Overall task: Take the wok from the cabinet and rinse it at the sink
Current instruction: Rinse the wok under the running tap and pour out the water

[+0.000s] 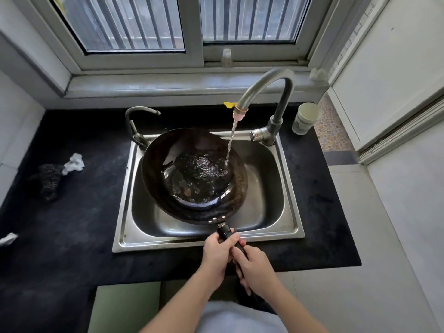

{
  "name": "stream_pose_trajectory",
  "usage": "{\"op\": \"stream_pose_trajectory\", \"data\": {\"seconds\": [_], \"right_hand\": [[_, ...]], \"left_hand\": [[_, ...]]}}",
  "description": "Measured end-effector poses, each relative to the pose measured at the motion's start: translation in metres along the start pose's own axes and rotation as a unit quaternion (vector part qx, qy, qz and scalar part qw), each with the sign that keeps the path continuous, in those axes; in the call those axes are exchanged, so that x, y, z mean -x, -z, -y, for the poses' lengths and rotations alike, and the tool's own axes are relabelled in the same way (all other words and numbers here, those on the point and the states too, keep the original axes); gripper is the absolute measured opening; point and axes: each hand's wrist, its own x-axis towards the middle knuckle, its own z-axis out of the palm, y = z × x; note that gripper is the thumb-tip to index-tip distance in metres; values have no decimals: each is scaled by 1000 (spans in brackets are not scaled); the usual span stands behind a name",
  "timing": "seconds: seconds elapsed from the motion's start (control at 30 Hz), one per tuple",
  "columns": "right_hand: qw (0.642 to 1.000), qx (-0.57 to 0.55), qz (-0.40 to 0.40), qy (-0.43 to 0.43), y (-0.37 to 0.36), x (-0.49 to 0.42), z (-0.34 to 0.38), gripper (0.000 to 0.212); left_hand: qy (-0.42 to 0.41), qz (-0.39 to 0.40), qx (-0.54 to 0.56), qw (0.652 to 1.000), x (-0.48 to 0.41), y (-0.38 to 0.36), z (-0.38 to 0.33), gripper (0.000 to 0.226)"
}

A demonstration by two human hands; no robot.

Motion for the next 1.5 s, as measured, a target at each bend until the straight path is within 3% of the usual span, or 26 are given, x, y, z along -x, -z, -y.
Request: {"op": "stream_pose_trajectory", "data": {"seconds": [0.17, 0.4, 0.63, 0.87, 1.03, 1.5], "right_hand": [[992, 118, -35, 27, -16, 10, -11, 20], [996, 79, -49, 2, -31, 22, -11, 11], [990, 92, -105, 9, -39, 29, -6, 13], [964, 222, -144, -12, -47, 34, -2, 27], [961, 207, -181, 5, -51, 33, -10, 24], [986, 94, -107, 87, -57, 24, -20, 11]], "left_hand": [[41, 22, 95, 994, 8, 10, 6, 20], [18, 26, 68, 997, 16, 22, 14, 13], [29, 29, 61, 997, 20, 26, 13, 19], [31, 28, 76, 996, 20, 24, 14, 18], [29, 24, 83, 996, 20, 25, 17, 17], [23, -6, 74, 997, 24, 51, 10, 21]]}}
